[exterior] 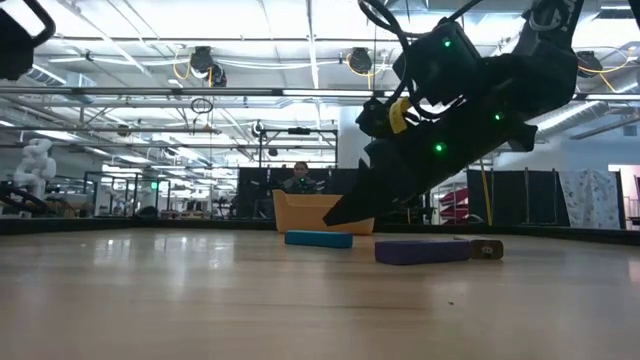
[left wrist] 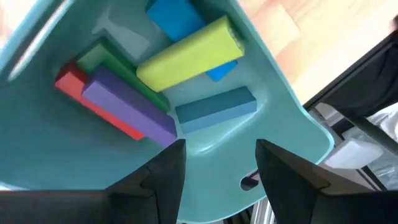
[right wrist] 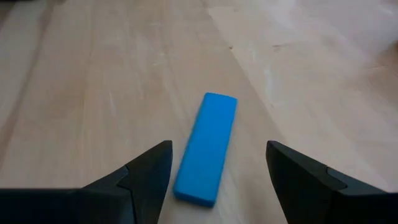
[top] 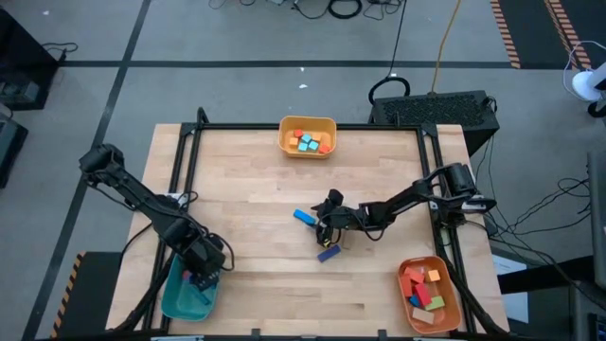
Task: Sort blocks by size
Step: Put the small blue rectangle block into the green bin
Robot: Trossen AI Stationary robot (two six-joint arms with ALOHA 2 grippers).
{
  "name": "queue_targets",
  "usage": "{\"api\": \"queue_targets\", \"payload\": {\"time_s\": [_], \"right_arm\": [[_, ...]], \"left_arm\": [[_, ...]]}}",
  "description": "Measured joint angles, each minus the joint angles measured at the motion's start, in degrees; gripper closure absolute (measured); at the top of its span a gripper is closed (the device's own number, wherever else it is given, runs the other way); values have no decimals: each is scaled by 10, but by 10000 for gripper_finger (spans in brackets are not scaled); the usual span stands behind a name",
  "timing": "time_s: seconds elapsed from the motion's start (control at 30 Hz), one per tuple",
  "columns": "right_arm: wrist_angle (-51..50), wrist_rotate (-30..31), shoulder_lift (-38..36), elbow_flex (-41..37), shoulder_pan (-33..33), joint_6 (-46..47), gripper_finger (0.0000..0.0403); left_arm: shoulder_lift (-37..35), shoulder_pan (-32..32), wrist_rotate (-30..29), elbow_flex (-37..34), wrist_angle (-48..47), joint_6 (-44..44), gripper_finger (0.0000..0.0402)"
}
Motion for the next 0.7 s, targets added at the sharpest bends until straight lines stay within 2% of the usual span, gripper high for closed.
{"api": "queue_targets", "payload": {"time_s": [0.3, 0.7], "right_arm": [[-1, -3, 0, 0, 0, 2, 156], [-15, -5, 0, 0, 0, 1, 156]], "left_arm": [[-39, 1, -88, 27, -2, 5, 208], [-50, 24, -298, 70, -4, 128, 208]]}}
